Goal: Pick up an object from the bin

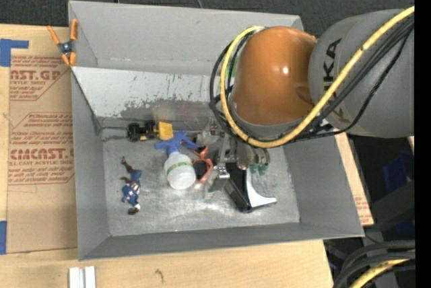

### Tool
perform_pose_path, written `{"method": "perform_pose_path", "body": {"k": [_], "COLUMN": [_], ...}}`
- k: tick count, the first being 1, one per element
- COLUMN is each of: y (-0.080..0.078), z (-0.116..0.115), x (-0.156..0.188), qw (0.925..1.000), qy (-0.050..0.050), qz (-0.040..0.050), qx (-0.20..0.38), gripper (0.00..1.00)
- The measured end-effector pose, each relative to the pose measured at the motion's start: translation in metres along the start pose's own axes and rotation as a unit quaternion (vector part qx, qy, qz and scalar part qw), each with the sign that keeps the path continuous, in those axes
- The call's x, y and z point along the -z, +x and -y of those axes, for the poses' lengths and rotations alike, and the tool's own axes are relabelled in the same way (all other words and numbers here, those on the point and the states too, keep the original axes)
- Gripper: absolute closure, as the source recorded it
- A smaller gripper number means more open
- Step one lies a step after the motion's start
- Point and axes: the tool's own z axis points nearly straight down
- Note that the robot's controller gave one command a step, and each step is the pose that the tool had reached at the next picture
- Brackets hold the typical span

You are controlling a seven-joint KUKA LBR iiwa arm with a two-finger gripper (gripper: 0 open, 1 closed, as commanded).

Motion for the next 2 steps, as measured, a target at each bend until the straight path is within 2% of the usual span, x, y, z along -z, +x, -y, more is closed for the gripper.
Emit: {"method": "perform_pose_path", "body": {"k": [1, 2], "y": [0.0, -0.012], "z": [0.0, 0.023], "x": [0.0, -0.054], "qw": [1.0, 0.9997], "qy": [0.0, -0.001], "qz": [0.0, 0.0033], "qx": [0.0, -0.024], "gripper": [0.0, 0.0]}}
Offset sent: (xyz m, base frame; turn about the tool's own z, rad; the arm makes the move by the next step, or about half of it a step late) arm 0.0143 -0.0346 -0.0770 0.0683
